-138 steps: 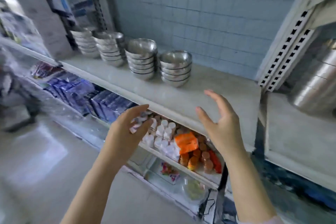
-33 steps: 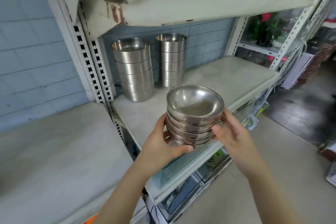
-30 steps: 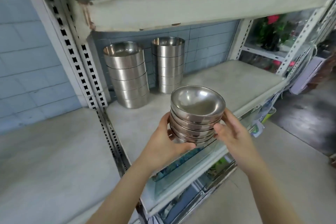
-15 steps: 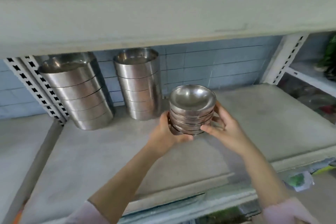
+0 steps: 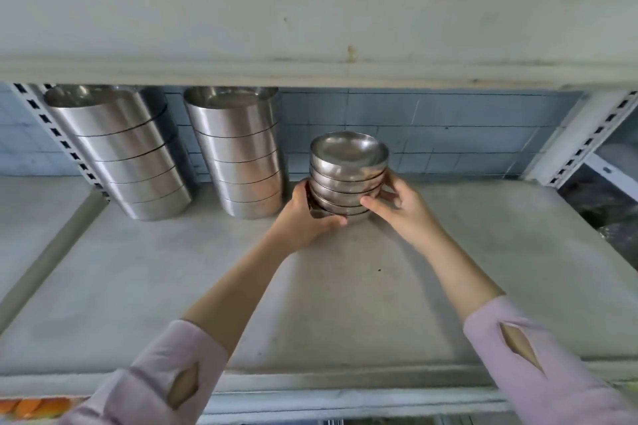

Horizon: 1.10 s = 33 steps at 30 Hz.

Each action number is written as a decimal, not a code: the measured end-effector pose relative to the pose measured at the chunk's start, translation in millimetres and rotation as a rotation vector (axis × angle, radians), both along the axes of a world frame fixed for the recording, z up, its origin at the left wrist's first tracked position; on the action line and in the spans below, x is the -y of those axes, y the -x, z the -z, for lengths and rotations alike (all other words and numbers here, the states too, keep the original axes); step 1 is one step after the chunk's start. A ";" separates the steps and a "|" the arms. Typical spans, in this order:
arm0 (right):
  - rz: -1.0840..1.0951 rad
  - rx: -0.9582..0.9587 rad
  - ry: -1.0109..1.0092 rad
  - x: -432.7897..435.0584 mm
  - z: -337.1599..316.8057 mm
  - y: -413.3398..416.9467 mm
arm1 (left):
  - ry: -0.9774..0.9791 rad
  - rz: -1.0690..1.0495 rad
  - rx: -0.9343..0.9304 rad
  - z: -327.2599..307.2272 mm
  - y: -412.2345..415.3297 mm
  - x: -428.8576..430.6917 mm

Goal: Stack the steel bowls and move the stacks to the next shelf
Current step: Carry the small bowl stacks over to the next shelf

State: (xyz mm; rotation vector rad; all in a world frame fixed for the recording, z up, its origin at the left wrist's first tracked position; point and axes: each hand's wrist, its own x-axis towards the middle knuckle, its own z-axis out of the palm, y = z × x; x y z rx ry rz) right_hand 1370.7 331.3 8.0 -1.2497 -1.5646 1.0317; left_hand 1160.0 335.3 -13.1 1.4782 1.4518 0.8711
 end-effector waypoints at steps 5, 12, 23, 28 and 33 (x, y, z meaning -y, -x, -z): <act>-0.019 -0.003 0.010 -15.5 1.2 0.2 | -0.030 -0.008 -0.119 -7.3 -1.2 -12.3; -0.042 0.001 0.009 -27.5 3.5 -2.2 | -0.021 -0.023 -0.161 -5.9 -5.8 -22.2; 0.228 -0.004 0.005 45.3 -12.0 6.3 | -0.120 -0.124 -0.184 -25.9 14.2 56.5; 0.165 0.154 -0.152 113.9 -14.5 58.1 | -0.258 -0.188 -0.375 -36.0 97.6 151.6; -0.001 0.408 -0.439 164.2 -22.1 167.5 | -0.267 -0.427 -0.575 -36.8 224.3 254.1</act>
